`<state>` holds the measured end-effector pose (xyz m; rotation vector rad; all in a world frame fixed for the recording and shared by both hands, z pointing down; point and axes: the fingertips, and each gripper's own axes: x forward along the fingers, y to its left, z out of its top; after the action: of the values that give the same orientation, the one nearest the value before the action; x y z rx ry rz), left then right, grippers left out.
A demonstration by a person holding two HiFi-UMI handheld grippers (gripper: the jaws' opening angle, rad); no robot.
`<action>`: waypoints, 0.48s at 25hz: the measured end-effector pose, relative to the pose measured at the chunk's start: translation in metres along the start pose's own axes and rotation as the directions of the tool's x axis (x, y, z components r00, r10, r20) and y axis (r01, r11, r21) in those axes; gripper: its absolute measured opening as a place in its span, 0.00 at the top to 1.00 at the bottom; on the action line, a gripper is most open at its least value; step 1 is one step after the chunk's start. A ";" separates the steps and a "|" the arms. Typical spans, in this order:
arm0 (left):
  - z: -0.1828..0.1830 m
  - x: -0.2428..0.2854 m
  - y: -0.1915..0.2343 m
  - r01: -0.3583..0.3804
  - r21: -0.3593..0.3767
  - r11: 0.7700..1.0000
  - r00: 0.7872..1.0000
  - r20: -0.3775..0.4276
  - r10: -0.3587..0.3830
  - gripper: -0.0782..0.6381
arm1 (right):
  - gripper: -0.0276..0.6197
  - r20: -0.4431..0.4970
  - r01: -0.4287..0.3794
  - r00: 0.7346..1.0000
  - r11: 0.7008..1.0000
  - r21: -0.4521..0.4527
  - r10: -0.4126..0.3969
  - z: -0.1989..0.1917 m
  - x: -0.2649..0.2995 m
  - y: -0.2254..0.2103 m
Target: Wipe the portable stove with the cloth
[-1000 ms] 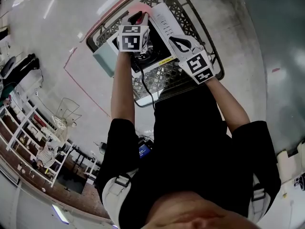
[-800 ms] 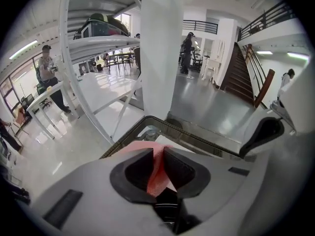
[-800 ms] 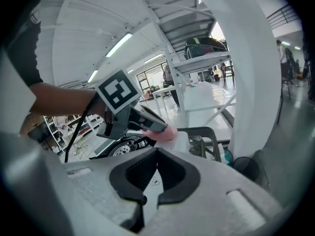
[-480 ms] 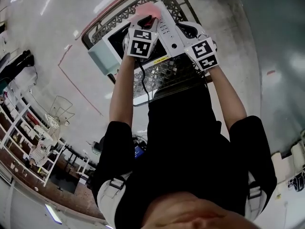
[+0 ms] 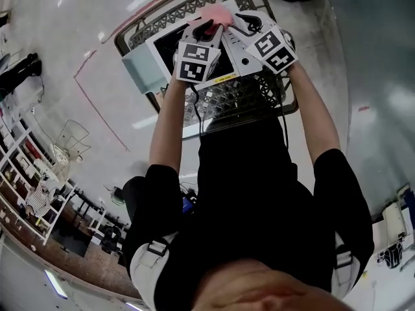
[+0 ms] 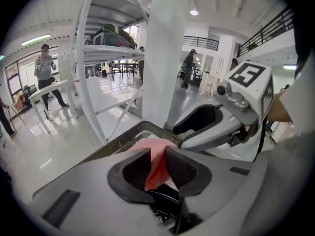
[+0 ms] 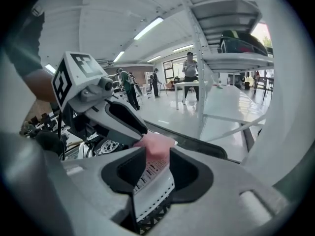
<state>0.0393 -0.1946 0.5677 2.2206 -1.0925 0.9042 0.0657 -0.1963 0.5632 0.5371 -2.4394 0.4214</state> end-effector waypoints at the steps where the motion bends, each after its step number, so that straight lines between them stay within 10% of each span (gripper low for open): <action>1: 0.003 -0.007 0.003 0.001 -0.012 1.000 1.000 0.018 -0.001 0.76 | 0.73 -0.003 0.002 1.000 1.000 -0.006 -0.002 0.001 0.001 0.000; 12: -0.005 -0.023 0.013 0.014 -0.178 0.984 0.999 0.035 -0.008 0.76 | 0.67 0.019 0.003 1.000 0.988 -0.155 0.000 0.025 0.005 0.035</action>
<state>0.0163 -0.1867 0.5558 2.1001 -1.1289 0.7356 0.0332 -0.1774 0.5409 0.4777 -2.4637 0.2238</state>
